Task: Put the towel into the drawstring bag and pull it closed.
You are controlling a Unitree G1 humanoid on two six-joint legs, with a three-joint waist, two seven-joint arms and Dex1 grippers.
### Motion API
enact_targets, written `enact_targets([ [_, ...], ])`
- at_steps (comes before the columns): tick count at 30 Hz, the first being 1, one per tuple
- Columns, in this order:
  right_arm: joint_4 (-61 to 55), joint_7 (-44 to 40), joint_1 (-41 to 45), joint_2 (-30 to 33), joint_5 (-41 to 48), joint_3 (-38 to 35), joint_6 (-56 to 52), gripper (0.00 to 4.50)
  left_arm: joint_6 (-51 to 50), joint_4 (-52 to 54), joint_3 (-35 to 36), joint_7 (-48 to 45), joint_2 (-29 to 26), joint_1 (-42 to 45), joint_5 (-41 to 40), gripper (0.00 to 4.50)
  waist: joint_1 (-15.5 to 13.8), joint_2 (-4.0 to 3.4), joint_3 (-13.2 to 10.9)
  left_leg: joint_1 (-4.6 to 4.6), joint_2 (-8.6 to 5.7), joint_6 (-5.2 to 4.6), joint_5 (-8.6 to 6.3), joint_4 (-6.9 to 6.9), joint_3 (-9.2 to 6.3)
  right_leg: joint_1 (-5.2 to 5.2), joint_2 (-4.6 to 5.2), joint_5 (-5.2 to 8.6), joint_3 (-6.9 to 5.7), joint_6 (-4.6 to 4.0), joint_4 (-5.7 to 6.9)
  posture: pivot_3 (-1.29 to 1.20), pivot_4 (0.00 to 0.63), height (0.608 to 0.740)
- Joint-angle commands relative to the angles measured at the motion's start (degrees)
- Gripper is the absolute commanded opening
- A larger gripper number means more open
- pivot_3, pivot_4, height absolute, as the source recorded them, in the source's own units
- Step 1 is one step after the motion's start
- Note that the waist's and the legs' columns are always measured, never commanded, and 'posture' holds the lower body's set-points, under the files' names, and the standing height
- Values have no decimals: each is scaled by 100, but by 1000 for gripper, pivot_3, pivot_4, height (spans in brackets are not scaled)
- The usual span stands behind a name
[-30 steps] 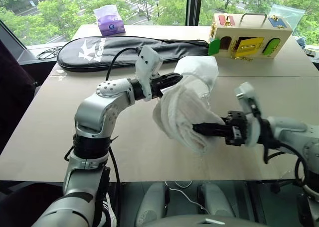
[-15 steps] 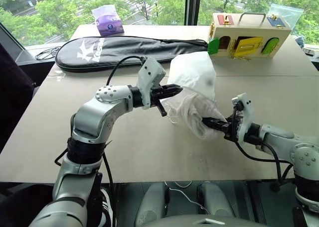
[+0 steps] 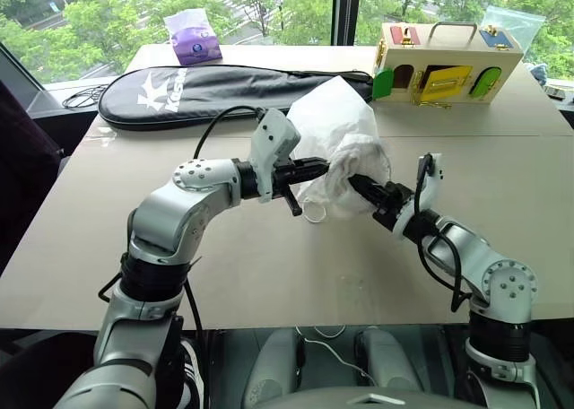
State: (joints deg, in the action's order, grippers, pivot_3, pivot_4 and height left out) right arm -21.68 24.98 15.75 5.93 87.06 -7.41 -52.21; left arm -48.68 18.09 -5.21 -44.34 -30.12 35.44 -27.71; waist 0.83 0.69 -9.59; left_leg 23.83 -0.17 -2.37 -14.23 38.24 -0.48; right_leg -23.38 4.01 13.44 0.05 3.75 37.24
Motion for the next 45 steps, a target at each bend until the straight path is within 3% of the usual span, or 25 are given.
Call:
enact_targets([
  [1, 80, 103, 154, -78, -80, 224, 135, 117, -88, 264, 66, 37, 55, 108, -207, 0, 2, 0, 0, 0, 0, 0, 0, 0, 2, -3, 0, 0, 2, 0, 5, 0, 150, 740],
  [11, 833, 10, 919, -1231, -373, -177, 1554, 117, -464, 337, 155, 292, 200, 244, -520, 0, 18, -1, -1, -2, 0, 0, 1, 3, 14, -27, -4, 0, 21, 0, 46, 0, 150, 740],
  [16, 1597, -100, 1454, -1696, -1544, -146, 2372, 117, -551, 195, 149, 536, 496, 435, -581, 0, 15, -1, -1, -2, -4, 1, 1, 4, 21, -28, -4, 0, 27, 0, 46, 0, 150, 740],
  [17, 1659, -131, 1506, -1771, -1635, -120, 2432, 1132, -537, 119, 155, 623, 570, 499, -541, 0, 9, -2, -1, -2, -4, 1, 1, 4, 20, -28, -3, 0, 26, 0, 45, 0, 150, 740],
  [19, 1574, -308, 1503, -1676, -1975, 163, 2336, 1937, -539, -142, 229, 904, 749, 698, -440, 0, 8, -2, -2, 0, -5, 1, 1, 4, 20, -28, -2, 0, 26, 0, 44, 0, 150, 740],
  [22, 1080, -822, 1245, -1092, -2363, 732, 1674, 3381, -425, -702, 364, 1346, 1007, 1056, -238, 0, 33, -4, -3, 0, -9, 2, 1, 4, 22, -31, -3, 0, 30, 0, 46, 0, 150, 740],
  [27, 127, -1844, 617, 390, -2550, 1238, 587, 3381, 43, -1616, 481, 1816, 1420, 1565, 116, 0, 3, -2, -2, -1, -11, 1, 1, 3, 19, -29, -3, 1, 26, 1, 40, 0, 150, 740],
  [34, -1124, -3175, -86, 1979, -2706, 575, 612, 3381, 220, -1885, 455, 1680, 1540, 1690, 192, 0, -5, 2, -7, 3, -16, 0, 0, 5, 21, -30, -1, 2, 29, 3, 40, 0, 150, 740],
  [38, -1168, -3559, -396, 2817, -4132, 705, 1164, 3381, 269, -1957, 481, 1627, 1553, 1702, 191, 0, -1, 7, -8, 3, -20, 0, 0, 5, 21, -27, -1, 2, 27, 4, 39, 0, 150, 740],
  [45, -345, -3719, -30, 2888, -6298, 1917, 1988, 3381, 256, -1881, 485, 1483, 1524, 1590, 132, 0, -1, 10, -10, -4, -20, 1, 1, 7, 25, -29, -5, 2, 34, 4, 49, 0, 150, 740],
])
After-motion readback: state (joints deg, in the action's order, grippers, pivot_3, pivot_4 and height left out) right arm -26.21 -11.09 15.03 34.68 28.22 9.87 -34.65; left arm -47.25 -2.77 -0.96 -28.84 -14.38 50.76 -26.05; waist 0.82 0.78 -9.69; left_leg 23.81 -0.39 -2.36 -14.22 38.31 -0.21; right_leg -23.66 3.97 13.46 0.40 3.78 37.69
